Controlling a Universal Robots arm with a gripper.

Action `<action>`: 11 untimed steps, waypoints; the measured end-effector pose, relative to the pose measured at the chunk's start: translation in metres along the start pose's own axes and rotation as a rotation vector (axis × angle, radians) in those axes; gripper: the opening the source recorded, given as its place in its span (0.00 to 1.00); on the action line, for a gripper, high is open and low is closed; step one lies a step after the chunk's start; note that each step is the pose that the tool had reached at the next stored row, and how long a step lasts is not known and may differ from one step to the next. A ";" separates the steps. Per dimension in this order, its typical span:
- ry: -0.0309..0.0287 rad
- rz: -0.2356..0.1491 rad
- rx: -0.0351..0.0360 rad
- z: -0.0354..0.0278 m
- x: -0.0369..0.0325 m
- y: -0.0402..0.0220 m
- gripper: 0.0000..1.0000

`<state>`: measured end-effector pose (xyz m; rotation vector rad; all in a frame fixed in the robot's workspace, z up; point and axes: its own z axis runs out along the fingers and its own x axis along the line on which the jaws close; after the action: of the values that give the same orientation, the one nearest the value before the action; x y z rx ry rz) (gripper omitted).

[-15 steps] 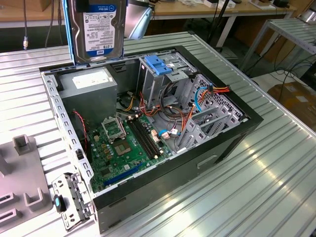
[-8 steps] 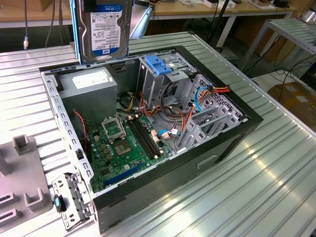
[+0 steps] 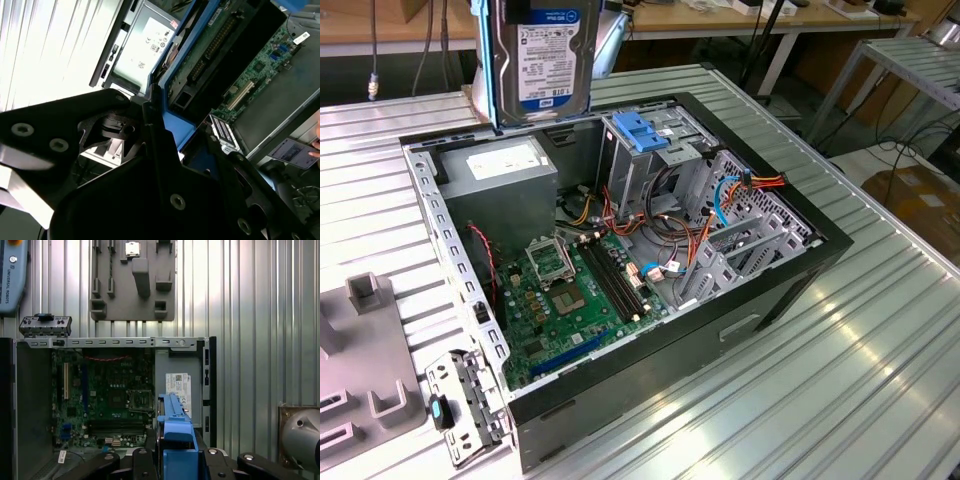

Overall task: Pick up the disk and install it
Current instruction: 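Pick up the disk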

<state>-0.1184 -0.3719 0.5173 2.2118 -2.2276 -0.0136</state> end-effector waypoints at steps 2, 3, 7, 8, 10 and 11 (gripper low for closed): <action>0.0000 0.000 0.0000 0.0000 0.0000 -0.0035 0.37; 0.0000 0.000 0.0000 0.0000 0.0000 -0.0050 0.37; 0.0000 0.000 -0.0006 0.0001 -0.0001 -0.0140 0.37; 0.0000 0.000 -0.0008 0.0001 -0.0001 -0.0160 0.37; -0.0001 0.000 -0.0008 0.0002 0.0000 -0.0161 0.37; -0.0001 0.000 -0.0007 0.0002 -0.0001 -0.0161 0.37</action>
<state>-0.1023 -0.3720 0.5169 2.2114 -2.2275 -0.0145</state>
